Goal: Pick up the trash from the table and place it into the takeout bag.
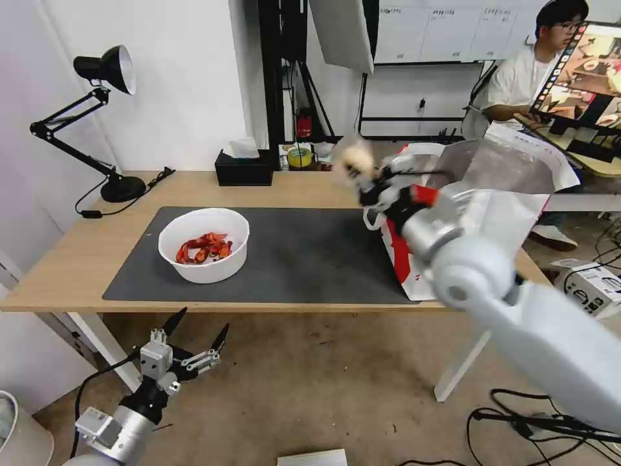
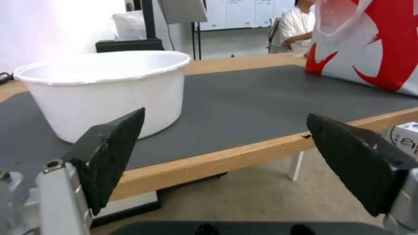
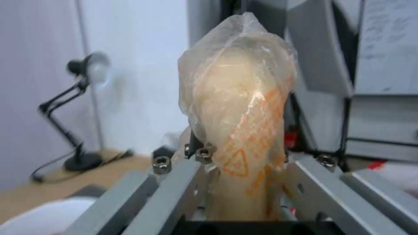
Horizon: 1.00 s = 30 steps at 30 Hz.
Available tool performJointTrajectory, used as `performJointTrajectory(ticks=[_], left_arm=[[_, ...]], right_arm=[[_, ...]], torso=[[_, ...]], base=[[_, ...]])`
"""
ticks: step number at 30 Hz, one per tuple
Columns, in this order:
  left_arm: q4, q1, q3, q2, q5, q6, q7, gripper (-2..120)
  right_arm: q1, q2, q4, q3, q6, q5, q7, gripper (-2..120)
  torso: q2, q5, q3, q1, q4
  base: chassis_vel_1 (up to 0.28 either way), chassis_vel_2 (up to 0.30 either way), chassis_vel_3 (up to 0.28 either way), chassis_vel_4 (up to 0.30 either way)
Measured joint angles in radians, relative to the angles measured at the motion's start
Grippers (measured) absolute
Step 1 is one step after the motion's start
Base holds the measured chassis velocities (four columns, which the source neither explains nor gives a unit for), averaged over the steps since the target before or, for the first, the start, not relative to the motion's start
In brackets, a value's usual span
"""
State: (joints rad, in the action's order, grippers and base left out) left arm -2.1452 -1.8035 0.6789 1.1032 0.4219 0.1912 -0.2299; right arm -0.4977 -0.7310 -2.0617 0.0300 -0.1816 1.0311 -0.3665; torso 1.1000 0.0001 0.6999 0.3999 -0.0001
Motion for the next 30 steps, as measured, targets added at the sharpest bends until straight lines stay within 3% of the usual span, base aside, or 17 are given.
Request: performJointTrajectory(ticks=[6,9,20,26,30], left_arm=[[-0.003,0.006,-0.013,0.001,0.001,0.0,0.002,100],[-0.003,0.01,-0.022,0.004,0.0,0.0,0.003,100],[0.005,0.017,-0.037,0.006,0.011,0.0,0.007,100],[0.011,0.026,-0.045,0.002,0.015,-0.001,0.008,100],[0.017,0.03,-0.053,0.003,0.013,-0.001,0.008,100]], right_arm=[[-0.026,0.009,0.092,-0.041,0.142,-0.123,-0.003,7],[-0.036,0.006,0.117,-0.047,0.154,-0.154,-0.042,7],[-0.096,0.011,0.14,-0.095,0.111,-0.187,-0.115,7],[-0.153,0.02,0.137,-0.131,0.036,-0.194,-0.14,7],[-0.166,0.026,0.131,-0.141,0.008,-0.205,-0.144,18]], torso=[[0.0,0.0002,0.0,0.0,0.0],[0.0,0.0,0.0,0.0,0.0001],[0.0,-0.0001,0.0,0.0,0.0001],[0.0,-0.0001,0.0,0.0,0.0],[0.0,-0.0001,0.0,0.0,0.0001]], base=[[0.0,0.0,0.0,0.0],[0.0,0.0,0.0,0.0],[0.0,0.0,0.0,0.0],[0.0,0.0,0.0,0.0],[0.0,0.0,0.0,0.0]])
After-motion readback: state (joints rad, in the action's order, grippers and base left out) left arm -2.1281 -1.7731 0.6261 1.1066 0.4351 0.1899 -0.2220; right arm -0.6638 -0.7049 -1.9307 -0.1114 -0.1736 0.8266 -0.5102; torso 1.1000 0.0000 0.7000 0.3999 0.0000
